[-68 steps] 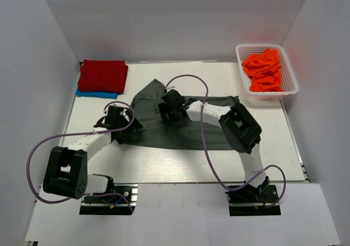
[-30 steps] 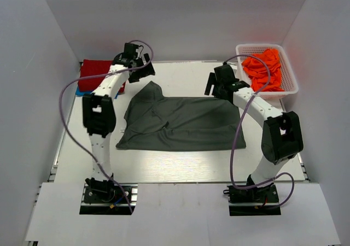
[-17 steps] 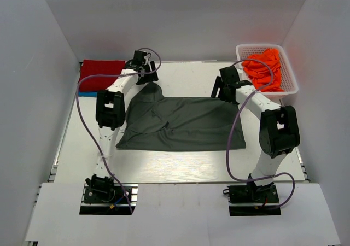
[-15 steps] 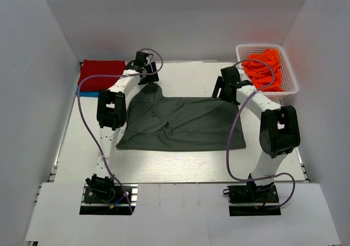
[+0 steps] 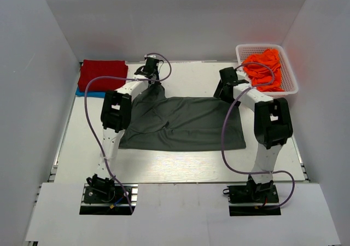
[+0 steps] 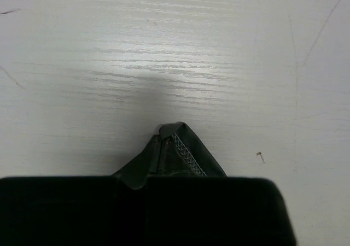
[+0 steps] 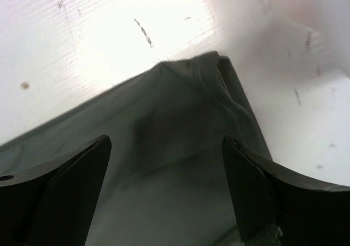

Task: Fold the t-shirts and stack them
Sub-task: Grap the side of the flattened tshirt furthest away from the robot with both arms

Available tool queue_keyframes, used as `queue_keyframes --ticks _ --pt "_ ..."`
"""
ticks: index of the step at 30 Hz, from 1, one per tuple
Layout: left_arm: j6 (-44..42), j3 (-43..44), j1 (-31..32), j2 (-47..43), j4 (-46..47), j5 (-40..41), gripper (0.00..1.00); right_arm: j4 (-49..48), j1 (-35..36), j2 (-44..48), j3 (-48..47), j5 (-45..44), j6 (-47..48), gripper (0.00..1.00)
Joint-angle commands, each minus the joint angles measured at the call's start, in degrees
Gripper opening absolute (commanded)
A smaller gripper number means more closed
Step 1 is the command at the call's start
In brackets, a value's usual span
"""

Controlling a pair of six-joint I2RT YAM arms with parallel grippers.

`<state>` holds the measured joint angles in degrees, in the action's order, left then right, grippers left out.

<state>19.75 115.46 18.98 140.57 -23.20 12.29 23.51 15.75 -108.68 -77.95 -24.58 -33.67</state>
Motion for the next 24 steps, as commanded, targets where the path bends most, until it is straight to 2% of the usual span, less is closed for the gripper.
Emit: queue_keyframes --ticks 1,10,16,20,24 --pt "0.55 -1.38 -0.09 -0.73 -4.84 3.26 0.0 -2.23 -0.02 -3.11 -4.57 -2.05 -2.63 0.87" --pt "0.55 -3.31 -0.61 -4.87 -3.34 6.69 0.0 -9.0 0.07 -9.35 -9.31 -7.93 -6.75 0.86" --pt "0.55 -3.31 -1.14 -6.19 -4.66 8.45 0.0 -5.68 -0.02 -13.48 -13.0 -11.1 -7.11 0.82" --pt "1.08 -3.31 -1.14 -6.71 -5.19 8.45 0.0 -1.19 -0.02 -16.64 -15.12 -9.44 -7.55 0.78" --pt "1.6 -2.78 -1.14 -6.72 -5.19 7.66 0.0 -0.04 0.16 -16.65 -12.84 -6.8 -7.99 0.72"
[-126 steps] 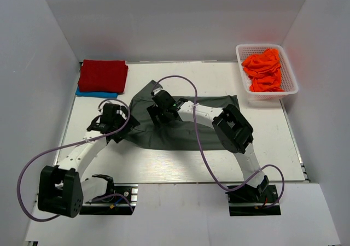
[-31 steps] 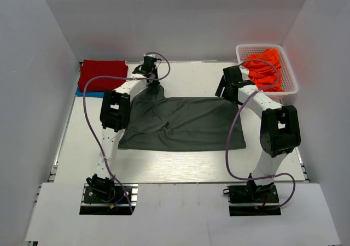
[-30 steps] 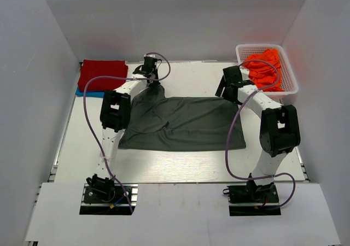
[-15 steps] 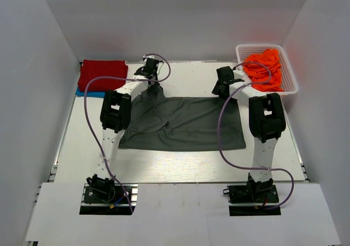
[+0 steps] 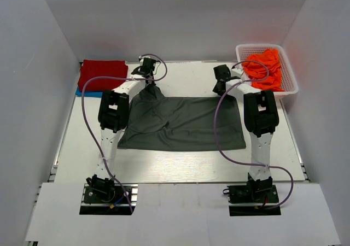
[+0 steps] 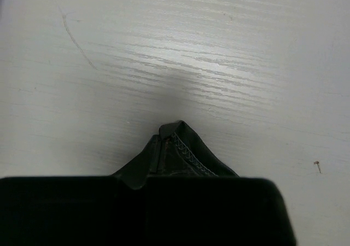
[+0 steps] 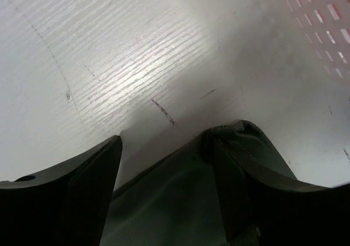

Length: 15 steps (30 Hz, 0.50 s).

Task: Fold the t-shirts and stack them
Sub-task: Grap the side of the flattened tshirt furthest away from the robot with both arms

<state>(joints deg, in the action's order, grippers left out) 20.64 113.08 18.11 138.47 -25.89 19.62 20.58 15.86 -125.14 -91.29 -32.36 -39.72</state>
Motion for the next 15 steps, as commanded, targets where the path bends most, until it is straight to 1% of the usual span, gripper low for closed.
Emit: queue_keyframes --ticks 1,2,4,5,7,8,9,10,11,12,15 --pt "0.71 -0.4 -0.27 -4.62 -2.5 -0.19 0.0 4.11 -0.12 0.07 0.41 1.68 -2.37 0.72" --pt "0.71 -0.4 -0.27 -4.62 -2.5 -0.71 0.0 5.16 0.14 0.16 0.49 1.51 -2.81 0.7" --pt "0.71 -0.4 -0.27 -4.62 -2.5 -0.72 0.0 7.1 -0.13 0.25 0.49 0.81 -2.55 0.7" --pt "0.71 -0.4 -0.27 -4.62 -2.5 -0.72 0.0 8.15 0.05 0.34 0.32 -0.5 -2.29 0.61" --pt "0.71 0.13 -0.27 -4.62 -2.5 -0.72 0.0 9.03 -0.12 0.34 0.14 -1.3 -1.68 0.49" --pt "0.71 0.13 -0.27 -5.23 -2.5 -0.72 0.0 9.91 0.05 0.34 0.32 -1.56 -1.67 0.38" --pt "0.71 0.13 -0.27 -5.23 -2.5 -0.72 0.0 10.01 -0.12 0.34 0.49 -1.65 -1.67 0.32" --pt "0.71 0.13 -0.27 -5.23 -2.5 -0.72 0.0 10.18 -0.12 0.34 0.67 -1.39 -1.76 0.23" --pt "0.71 0.13 -0.27 -5.93 -2.5 -0.72 0.0 9.92 -0.04 0.25 0.93 -1.3 -1.85 0.08" --pt "0.71 -0.48 -0.27 -6.54 -1.98 -0.72 0.0 9.66 -0.12 0.08 0.93 -0.35 -1.93 0.0" --pt "0.71 -0.49 -0.27 -7.08 -1.97 -1.77 0.0 9.31 0.05 0.42 -0.56 -0.77 -0.27 0.0"
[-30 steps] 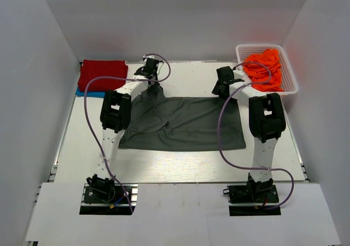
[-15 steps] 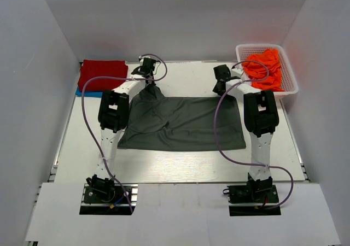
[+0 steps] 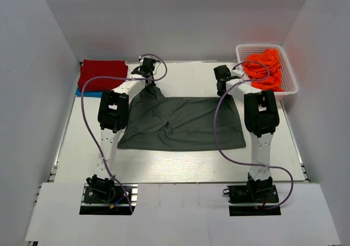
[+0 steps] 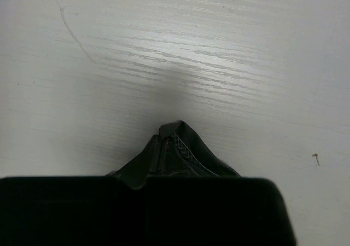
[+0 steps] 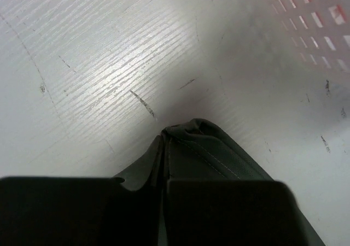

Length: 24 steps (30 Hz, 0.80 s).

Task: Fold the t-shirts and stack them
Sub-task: Grap the side of the flattened tshirt furthest away from the robot with both arms, then fold the other side of the tshirt into a rectangle

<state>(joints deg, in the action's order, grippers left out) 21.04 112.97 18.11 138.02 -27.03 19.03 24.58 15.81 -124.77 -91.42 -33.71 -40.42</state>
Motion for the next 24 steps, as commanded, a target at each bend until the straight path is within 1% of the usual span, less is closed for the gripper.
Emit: queue_keyframes --ticks 1,4,6,7,8,9,10,11,12,13,14,15,16,18,19,20,21,22,23,24 --pt "0.32 -0.38 -0.27 -8.01 -0.84 -1.18 0.0 5.57 0.09 0.4 -0.78 -0.03 0.96 0.0" --pt "0.32 -0.91 -0.27 -11.26 -1.53 -1.18 0.0 4.52 0.18 3.82 -0.96 -1.61 2.8 0.0" --pt "0.32 -4.32 0.26 -13.81 -1.54 -1.18 0.0 3.29 0.36 6.63 0.44 -2.41 3.94 0.0" --pt "0.32 -5.9 0.26 -15.39 -1.02 -1.71 0.0 2.5 0.27 8.99 3.32 -2.23 4.38 0.0" --pt "0.32 -9.92 0.26 -18.98 -0.49 -2.32 0.0 1.97 0.27 10.15 4.48 -1.97 5.09 0.0" --pt "1.19 -12.22 0.78 -21.1 0.13 -2.85 0.0 -0.91 0.36 14.08 5.71 -1.53 6.05 0.0" --pt "1.98 -14.68 0.79 -23.3 1.35 -4.07 0.0 -2.15 0.36 15.16 10.25 0.65 6.76 0.0" --pt "3.21 -20.36 0.79 -25.75 2.23 -4.08 0.0 -4.69 0.45 16.39 11.95 1.54 8.24 0.0" --pt "3.22 -23.46 0.79 -31.09 3.37 -4.61 0.0 -6.89 0.79 20.23 13.27 2.68 10.08 0.0" --pt "4.26 -26.45 0.79 -34.01 4.34 -4.61 0.0 -8.3 0.88 21.31 17.37 3.56 11.06 0.0" --pt "4.8 -32.4 0.79 -36.74 6.35 -5.57 0.0 -9.28 1.15 22.45 18.63 4.09 11.5 0.0" --pt "5.67 -35.24 0.79 -39.46 7.42 -6.8 0.0 -10.33 1.41 25.68 20.82 5.05 13.25 0.0" --pt "6.2 -40.49 0.79 -44.71 8.3 -8.38 0.0 -11.04 1.59 26.67 22.93 5.24 13.61 0.0" --pt "7.69 -45.27 0.79 -49.4 10.23 -10.49 0.0 -12.96 2.11 30.1 25.84 7.33 14.75 0.0" --pt "8.83 -49.12 0.79 -51.6 10.24 -11.02 0.0 -12.89 2.29 31.68 26.81 6.13 15.2 0.0" --pt "9.98 -50.99 0.79 -55.36 10.24 -11.03 0.0 -13.15 2.47 32.56 29.25 7.25 15.37 0.0" --pt "11.9 -52.74 0.79 -57.23 10.24 -11.81 0.0 -13.5 2.73 33.27 30.06 7.52 15.72 0.0" --pt "12.79 -56.59 0.79 -58.98 10.24 -12.34 0.0 -14.11 3.08 35.71 31.03 7.52 15.64 0.0" --pt "13.32 -58.54 0.79 -60.74 10.24 -13.04 0.0 -14.21 3.08 36.43 33.39 7.44 15.55 0.0" --pt "14.46 -60.39 0.79 -63.89 10.76 -14.09 0.0 -14.29 3.26 37.14 34.28 7.44 15.38 0.0"
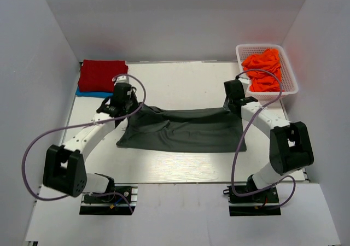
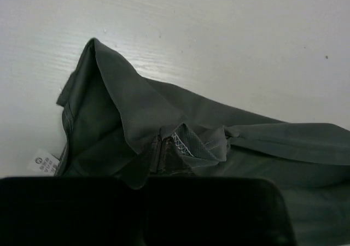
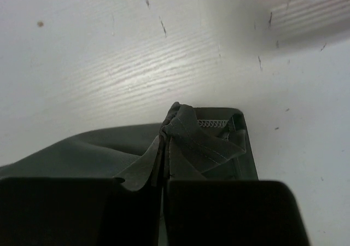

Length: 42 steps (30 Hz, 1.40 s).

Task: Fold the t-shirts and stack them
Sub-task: Fold the other side of the tshirt into a rectangle

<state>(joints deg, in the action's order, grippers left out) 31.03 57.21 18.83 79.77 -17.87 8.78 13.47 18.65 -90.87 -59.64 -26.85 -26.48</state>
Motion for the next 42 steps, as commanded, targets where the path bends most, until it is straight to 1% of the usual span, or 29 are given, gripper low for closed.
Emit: queue_keyframes --ticks 1,6,9,10,11,12,13,14,15,16,17,18,19,20,21,22,24,26,27,28,30,31,32,34,35,37,38,41,42 --pt "4.48 -8.22 0.07 -6.98 2.39 -4.55 0.0 -3.1 0.68 4.98 3.81 0.31 1.08 0.0" --pt "8.87 -20.26 0.59 -12.61 4.06 -7.01 0.0 -2.75 0.51 8.51 8.29 -0.84 -0.15 0.0" --pt "11.33 -25.46 0.59 -15.34 2.94 -6.5 0.0 -2.58 0.42 9.83 10.15 -0.4 -0.94 0.0" --pt "12.56 -26.09 0.59 -15.34 1.88 -5.88 0.0 -2.05 0.42 9.92 10.5 -0.48 -1.29 0.02" --pt "13.09 -26.62 0.59 -16.04 0.83 -4.74 0.0 -1.44 0.42 10.18 10.68 -0.74 -1.9 0.07" --pt "13.1 -27.15 0.59 -16.05 -0.14 -4.73 0.01 -0.22 0.24 10.36 11.81 -0.75 -2.78 0.07" --pt "13.79 -27.15 0.59 -16.05 -2.59 -3.78 0.29 0.32 0.33 10.45 12.26 -0.83 -3.14 0.11" --pt "14.41 -27.15 0.59 -16.05 -3.83 -3.77 0.52 1.37 0.42 10.89 13.22 -1.01 -4.1 0.19" --pt "14.41 -26.54 0.59 -15.35 -4.97 -3.16 0.77 3.21 0.24 10.98 14.1 -2.05 -5.24 0.47" --pt "14.94 -25.93 0.59 -15.34 -7.85 -3.15 1.0 4.18 0.33 11.59 14.98 -2.93 -6.12 0.53" --pt "14.94 -24.18 0.59 -15.34 -9.45 -2.54 1.0 8.63 0.16 12.11 15.08 -5.29 -8.22 0.56" --pt "14.94 -23.12 0.59 -15.34 -11.12 -2.54 1.0 11.54 0.24 12.38 14.64 -10.45 -10.33 0.72" --pt "14.94 -21.89 0.59 -15.34 -14.79 -1.84 1.0 14.79 0.24 12.47 13.24 -16.07 -12.78 0.8" --pt "14.94 -20.57 0.59 -16.13 -16.65 -0.79 1.0 17.7 0.07 12.73 12.36 -18.91 -17.16 0.81" --pt "14.94 -18.38 0.59 -16.66 -18.06 -0.26 1.0 28.17 0.07 13.0 11.48 -21.38 -22.42 0.81" --pt "14.94 -17.32 0.59 -17.18 -19.3 0.53 1.0 30.88 0.07 13.09 9.04 -25.58 -24.65 0.84" --pt "14.94 -13.55 0.59 -17.72 -21.16 1.59 1.0 33.46 0.06 14.39 8.05 -25.71 -24.94 0.86" --pt "14.33 -8.82 0.59 -16.49 -22.56 2.38 1.0 32.94 0.07 14.84 6.21 -23.78 -23.27 0.9" --pt "13.11 -7.3 0.59 -14.57 -23.08 2.39 1.0 29.89 0.24 15.54 5.76 -21.42 -15.87 0.9" --pt "13.1 -5.98 0.59 -13.16 -23.09 2.39 1.0 24.63 0.33 15.81 5.93 -19.57 -12.84 0.9" --pt "11.35 -2.47 0.59 -10.0 -21.34 0.99 1.0 19.07 0.24 16.6 6.99 -8.11 -7.3 0.9" --pt "10.73 -1.32 0.59 -6.33 -20.64 -1.28 1.0 12.08 0.42 17.21 7.43 -5.17 -1.27 0.9" --pt "10.2 0.34 0.59 -4.46 -18.89 -2.87 1.0 10.01 0.33 17.13 7.86 3.39 0.36 0.9" --pt "9.59 0.36 0.59 0.27 -15.64 -7.53 1.0 3.96 0.5 16.08 7.78 7.15 3.44 0.9" --pt "8.97 0.36 1.12 1.78 -11.96 -9.11 1.0 2.45 0.59 15.73 7.87 13.69 5.11 0.9" --pt "8.96 -0.16 1.12 4.86 -9.91 -11.93 1.0 -0.81 0.94 12.32 7.09 15.5 5.64 0.9" --pt "8.96 -0.17 1.12 6.35 -9.91 -12.46 1.0 -0.3 1.29 10.82 5.69 18.56 6.17 0.9" --pt "8.96 -0.95 1.65 11.28 -7.71 -13.78 1.0 6.63 2.88 4.22 2.69 14.04 5.57 0.9" --pt "8.96 -1.57 1.65 13.2 -7.71 -13.79 1.0 8.91 3.49 1.16 0.16 2.88 4.43 0.9"
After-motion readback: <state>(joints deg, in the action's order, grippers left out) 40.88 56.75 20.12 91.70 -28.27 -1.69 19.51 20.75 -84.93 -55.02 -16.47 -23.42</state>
